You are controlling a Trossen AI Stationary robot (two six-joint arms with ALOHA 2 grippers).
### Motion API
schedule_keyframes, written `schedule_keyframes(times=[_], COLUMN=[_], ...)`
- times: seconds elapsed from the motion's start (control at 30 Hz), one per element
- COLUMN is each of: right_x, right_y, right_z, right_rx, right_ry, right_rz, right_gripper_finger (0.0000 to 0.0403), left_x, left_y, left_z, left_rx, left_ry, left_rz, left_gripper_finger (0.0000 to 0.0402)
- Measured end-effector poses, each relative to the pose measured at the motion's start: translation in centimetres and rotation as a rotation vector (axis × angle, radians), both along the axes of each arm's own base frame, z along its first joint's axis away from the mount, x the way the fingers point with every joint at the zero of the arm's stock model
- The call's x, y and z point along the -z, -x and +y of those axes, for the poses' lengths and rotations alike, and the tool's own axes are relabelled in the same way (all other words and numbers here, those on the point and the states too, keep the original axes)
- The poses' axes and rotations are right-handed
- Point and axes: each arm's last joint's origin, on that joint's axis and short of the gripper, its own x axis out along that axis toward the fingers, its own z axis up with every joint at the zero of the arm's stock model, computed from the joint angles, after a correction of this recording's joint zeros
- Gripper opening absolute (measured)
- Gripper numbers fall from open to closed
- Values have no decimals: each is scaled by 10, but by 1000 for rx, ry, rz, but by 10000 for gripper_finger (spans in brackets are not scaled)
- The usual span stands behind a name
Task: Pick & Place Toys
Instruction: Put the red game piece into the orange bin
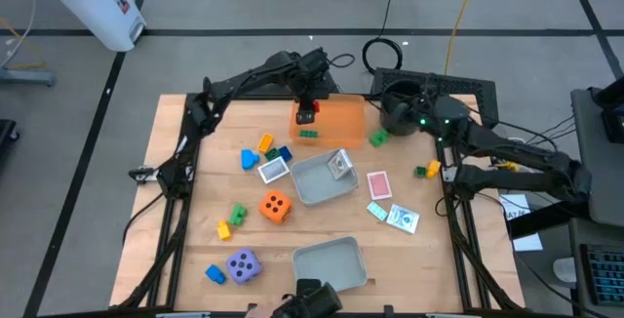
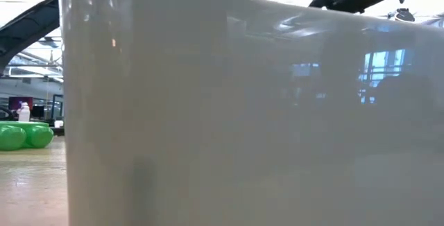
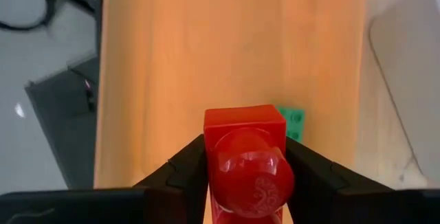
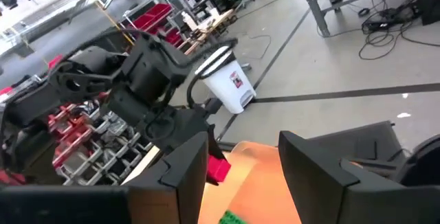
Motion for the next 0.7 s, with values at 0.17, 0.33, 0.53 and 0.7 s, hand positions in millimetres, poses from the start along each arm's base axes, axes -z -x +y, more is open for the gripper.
schedule_keyframes(times=[0.17,0.33,0.53,0.7], right_x=[-2,-1,1,1], right_y=[14,16,14,14], right_z=[-2,-6,-7,-7], right_rx=[-41,-65,-61,-88], right_ry=[-2,-16,-27,-31], right_rz=[17,23,27,26], right_gripper_finger=[171,171,171,171], left_x=[7,7,24,41], left_y=[1,-1,-9,-12], left_z=[0,-4,-10,-11], left_rx=[-11,1,20,19], left_ry=[-10,-18,4,19], left_rz=[60,67,121,175], left_gripper_finger=[135,159,147,137])
